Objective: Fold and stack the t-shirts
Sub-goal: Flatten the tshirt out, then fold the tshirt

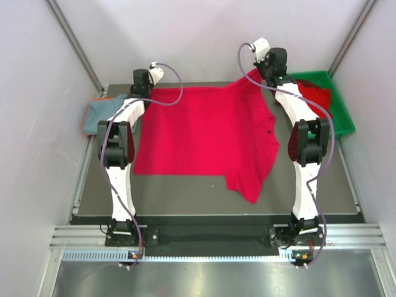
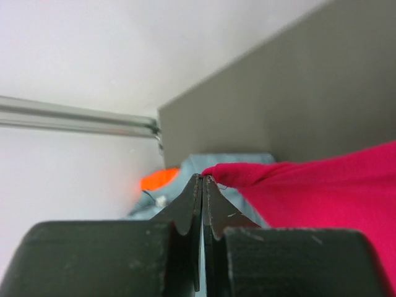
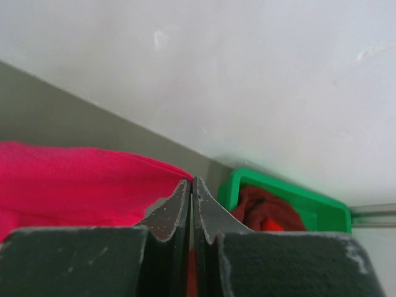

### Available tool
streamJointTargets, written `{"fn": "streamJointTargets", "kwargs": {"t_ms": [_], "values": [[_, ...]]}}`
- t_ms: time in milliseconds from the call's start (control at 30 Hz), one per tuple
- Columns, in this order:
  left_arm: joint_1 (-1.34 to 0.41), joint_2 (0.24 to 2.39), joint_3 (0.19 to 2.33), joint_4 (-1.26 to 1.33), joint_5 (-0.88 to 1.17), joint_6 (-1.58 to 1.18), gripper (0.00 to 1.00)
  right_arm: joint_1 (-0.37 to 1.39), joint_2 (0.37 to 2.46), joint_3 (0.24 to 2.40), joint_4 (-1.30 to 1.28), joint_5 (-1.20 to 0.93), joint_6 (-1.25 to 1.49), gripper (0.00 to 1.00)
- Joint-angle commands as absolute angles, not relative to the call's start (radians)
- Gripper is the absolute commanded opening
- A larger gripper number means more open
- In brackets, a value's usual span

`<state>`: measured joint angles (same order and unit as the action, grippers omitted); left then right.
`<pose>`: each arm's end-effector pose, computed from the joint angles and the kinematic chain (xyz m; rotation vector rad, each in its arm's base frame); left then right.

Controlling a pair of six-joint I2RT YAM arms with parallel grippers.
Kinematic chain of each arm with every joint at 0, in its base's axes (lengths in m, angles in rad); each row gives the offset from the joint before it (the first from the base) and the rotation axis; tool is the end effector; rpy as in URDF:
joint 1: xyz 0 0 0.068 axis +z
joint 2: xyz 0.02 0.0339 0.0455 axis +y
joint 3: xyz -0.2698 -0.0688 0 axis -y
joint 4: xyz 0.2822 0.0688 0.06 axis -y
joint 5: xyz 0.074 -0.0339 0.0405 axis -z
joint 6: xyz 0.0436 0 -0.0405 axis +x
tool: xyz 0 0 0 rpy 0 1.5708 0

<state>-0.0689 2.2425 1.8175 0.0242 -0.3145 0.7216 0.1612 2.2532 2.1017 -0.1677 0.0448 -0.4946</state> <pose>0.5756 -0.0262 0.2179 0.5802 1.9398 0.7300 0.5825 0.0927 0.3027 -0.5823 1.8072 -0.2696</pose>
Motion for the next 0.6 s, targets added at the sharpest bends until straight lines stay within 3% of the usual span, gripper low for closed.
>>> {"fn": "streamJointTargets", "kwargs": {"t_ms": [0, 100, 267, 567], "values": [[-0.064, 2.275, 1.911, 0.195, -0.365, 0.773, 0.00, 0.179, 2.289, 2.192, -0.077, 0.066, -0.500, 0.00], [-0.068, 2.287, 1.936, 0.291, -0.370, 0.795, 0.00, 0.190, 2.304, 2.212, -0.057, 0.069, -0.480, 0.00], [-0.066, 2.353, 2.098, 0.207, -0.416, 0.801, 0.00, 0.202, 2.306, 2.200, -0.060, 0.084, -0.503, 0.00], [-0.067, 2.284, 1.924, 0.140, -0.391, 0.775, 0.00, 0.198, 2.263, 2.145, -0.090, 0.083, -0.515, 0.00]]}}
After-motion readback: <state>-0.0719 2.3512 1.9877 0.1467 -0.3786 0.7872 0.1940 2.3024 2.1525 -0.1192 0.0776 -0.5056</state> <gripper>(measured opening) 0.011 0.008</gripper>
